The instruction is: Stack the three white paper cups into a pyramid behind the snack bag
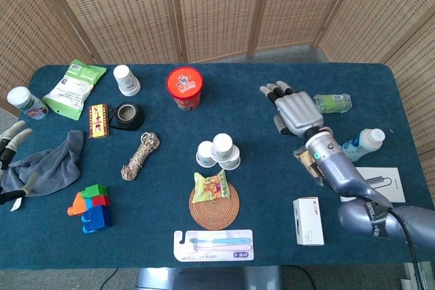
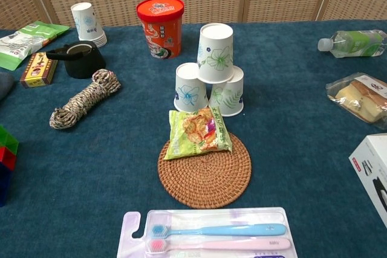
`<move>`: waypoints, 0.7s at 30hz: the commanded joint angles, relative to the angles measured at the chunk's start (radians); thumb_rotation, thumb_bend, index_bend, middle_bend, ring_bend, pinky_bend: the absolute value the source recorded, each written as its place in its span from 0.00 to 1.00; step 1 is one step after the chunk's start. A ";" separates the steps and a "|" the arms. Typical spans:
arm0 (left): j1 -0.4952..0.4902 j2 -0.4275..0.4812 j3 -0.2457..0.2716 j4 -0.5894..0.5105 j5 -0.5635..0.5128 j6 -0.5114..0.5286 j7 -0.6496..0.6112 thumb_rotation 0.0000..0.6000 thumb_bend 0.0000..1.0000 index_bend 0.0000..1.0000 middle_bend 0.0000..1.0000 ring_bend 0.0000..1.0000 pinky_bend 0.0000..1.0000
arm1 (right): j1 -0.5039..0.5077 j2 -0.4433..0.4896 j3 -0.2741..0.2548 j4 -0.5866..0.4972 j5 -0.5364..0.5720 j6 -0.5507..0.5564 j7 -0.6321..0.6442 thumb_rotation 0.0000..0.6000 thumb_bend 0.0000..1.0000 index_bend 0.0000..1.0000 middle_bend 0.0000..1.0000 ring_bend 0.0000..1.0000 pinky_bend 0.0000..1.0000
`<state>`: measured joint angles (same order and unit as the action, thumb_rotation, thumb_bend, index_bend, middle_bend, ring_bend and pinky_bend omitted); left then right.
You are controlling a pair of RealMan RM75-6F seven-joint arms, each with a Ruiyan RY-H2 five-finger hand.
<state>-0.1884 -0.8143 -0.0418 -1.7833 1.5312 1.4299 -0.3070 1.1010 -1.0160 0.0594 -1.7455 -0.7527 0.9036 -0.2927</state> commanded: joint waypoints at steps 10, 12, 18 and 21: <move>0.018 -0.007 -0.017 0.016 -0.056 0.005 -0.004 1.00 0.45 0.01 0.00 0.00 0.15 | -0.270 0.038 -0.007 0.067 -0.275 0.200 0.201 1.00 0.64 0.04 0.09 0.00 0.19; 0.022 -0.007 -0.018 0.020 -0.067 0.002 -0.012 1.00 0.45 0.01 0.00 0.00 0.14 | -0.310 0.042 -0.015 0.069 -0.310 0.228 0.218 1.00 0.63 0.04 0.09 0.00 0.16; 0.045 -0.019 -0.008 0.027 -0.057 0.020 -0.037 1.00 0.45 0.01 0.00 0.00 0.02 | -0.424 0.044 -0.028 0.075 -0.374 0.312 0.262 1.00 0.60 0.04 0.09 0.00 0.12; 0.059 -0.032 0.001 0.032 -0.047 0.030 -0.042 1.00 0.45 0.01 0.00 0.00 0.00 | -0.479 0.040 -0.034 0.079 -0.405 0.353 0.284 1.00 0.60 0.04 0.09 0.00 0.10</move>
<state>-0.1313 -0.8444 -0.0428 -1.7532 1.4824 1.4582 -0.3471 0.6528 -0.9741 0.0324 -1.6715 -1.1337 1.2338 -0.0274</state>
